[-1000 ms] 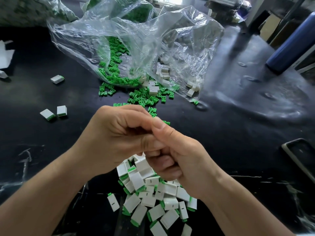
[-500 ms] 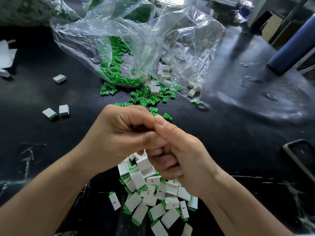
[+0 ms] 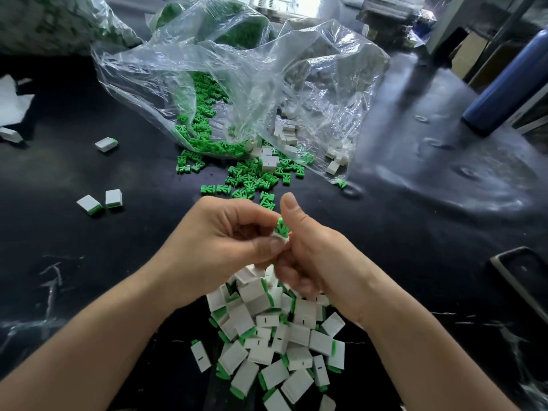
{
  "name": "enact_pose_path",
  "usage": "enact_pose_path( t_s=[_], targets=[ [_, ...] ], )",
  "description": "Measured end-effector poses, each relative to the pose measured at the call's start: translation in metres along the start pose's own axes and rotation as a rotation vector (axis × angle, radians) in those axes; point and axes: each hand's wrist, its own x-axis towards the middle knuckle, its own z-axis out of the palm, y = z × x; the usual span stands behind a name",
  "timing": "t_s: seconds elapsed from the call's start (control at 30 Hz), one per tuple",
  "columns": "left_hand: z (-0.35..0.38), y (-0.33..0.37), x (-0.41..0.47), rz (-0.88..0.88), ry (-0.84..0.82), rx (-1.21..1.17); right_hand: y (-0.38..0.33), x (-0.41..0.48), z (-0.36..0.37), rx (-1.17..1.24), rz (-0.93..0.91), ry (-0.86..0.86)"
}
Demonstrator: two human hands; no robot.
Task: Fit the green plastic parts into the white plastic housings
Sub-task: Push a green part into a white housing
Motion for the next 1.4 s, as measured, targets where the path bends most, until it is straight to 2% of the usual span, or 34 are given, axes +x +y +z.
enact_pose_path(
  t_s=[0.1,0.2,0.33,0.43,0.6,0.73,0.87,1.03,1.23,1.4],
  targets=[
    [0.000,0.000,0.001,-0.073,0.056,0.113,0.000,0.002,-0.006,-0.123,-0.203,0.279],
    [-0.002,-0.002,0.002,-0.140,0.127,0.192,0.003,0.006,-0.007,-0.157,-0.365,0.327],
    [-0.002,-0.003,0.004,-0.224,0.166,0.136,0.010,0.011,-0.005,-0.414,-0.419,0.531],
    [-0.004,-0.004,0.005,-0.247,0.222,0.091,0.011,0.015,-0.013,-0.518,-0.425,0.645],
    [-0.004,-0.003,0.006,-0.234,0.340,0.106,0.019,0.028,-0.021,-0.874,-0.216,0.624],
    [-0.006,-0.002,0.007,-0.235,0.409,0.088,0.016,0.035,-0.015,-0.959,-0.347,0.643],
    [-0.005,-0.001,0.008,-0.233,0.405,0.070,0.016,0.043,-0.007,-1.210,-0.355,0.471],
    [-0.005,0.000,0.006,-0.206,0.351,0.046,0.015,0.041,-0.011,-1.115,-0.354,0.508],
    [-0.001,0.000,0.004,-0.158,0.264,0.036,0.015,0.040,-0.014,-1.111,-0.234,0.474],
    [0.001,0.001,0.005,-0.137,0.263,0.017,0.014,0.036,-0.016,-1.100,-0.292,0.470]
  ],
)
